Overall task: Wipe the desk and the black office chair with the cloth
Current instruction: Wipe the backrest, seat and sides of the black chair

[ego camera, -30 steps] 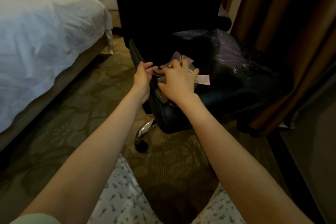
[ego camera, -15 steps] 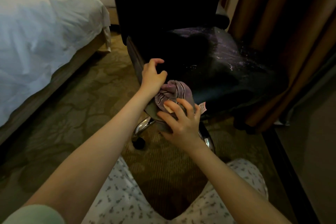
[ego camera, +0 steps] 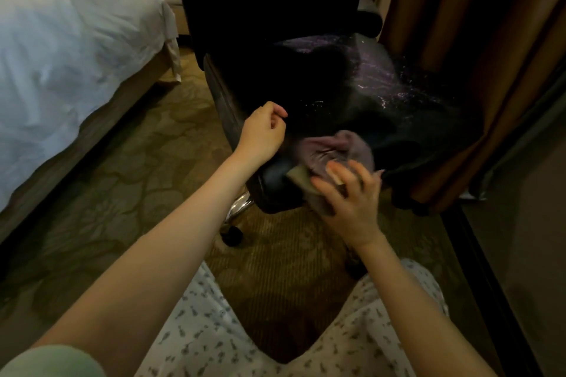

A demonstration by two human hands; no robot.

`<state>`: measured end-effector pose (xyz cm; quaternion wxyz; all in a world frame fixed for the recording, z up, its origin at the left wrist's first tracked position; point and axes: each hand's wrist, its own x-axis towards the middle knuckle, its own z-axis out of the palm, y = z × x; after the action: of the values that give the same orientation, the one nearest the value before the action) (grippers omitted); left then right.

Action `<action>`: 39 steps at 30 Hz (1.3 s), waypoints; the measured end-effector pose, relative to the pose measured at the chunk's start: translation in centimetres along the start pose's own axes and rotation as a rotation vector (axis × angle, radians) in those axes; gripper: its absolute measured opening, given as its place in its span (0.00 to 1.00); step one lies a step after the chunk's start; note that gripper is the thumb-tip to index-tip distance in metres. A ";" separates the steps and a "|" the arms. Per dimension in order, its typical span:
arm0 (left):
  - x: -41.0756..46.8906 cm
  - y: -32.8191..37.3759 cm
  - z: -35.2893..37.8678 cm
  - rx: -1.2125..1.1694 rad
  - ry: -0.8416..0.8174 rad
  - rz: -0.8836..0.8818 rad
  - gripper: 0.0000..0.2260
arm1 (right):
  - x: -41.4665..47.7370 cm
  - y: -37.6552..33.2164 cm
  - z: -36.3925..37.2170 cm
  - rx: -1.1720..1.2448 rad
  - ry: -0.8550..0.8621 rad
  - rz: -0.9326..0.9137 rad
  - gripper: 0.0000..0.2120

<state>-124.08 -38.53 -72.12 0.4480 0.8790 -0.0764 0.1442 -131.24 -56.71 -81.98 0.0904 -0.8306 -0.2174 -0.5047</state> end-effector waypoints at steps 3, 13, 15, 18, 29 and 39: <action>-0.3 0.0 0.2 0.060 -0.005 0.056 0.07 | 0.2 3.4 -0.9 -0.043 -0.024 0.400 0.19; -0.8 0.3 1.0 0.203 0.068 0.074 0.08 | 2.2 -1.5 -0.8 0.087 -0.004 0.151 0.18; -0.8 0.2 1.2 0.215 0.077 0.079 0.07 | 1.5 -0.2 -0.8 0.039 -0.019 0.178 0.19; -0.9 0.1 1.3 0.203 0.089 0.088 0.06 | 0.7 3.1 -1.1 -0.063 -0.045 0.411 0.21; 0.7 -0.2 -0.8 -0.204 -0.121 -0.114 0.14 | 3.9 -6.6 -0.1 0.049 -0.012 0.241 0.19; 0.4 -0.2 -1.4 -0.191 -0.119 -0.134 0.10 | -1.0 -8.5 0.0 0.027 -0.020 -0.071 0.17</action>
<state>-123.89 -37.27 -71.32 0.5329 0.8425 -0.0571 0.0537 -135.46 -49.43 -83.47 0.0813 -0.8262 -0.2543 -0.4961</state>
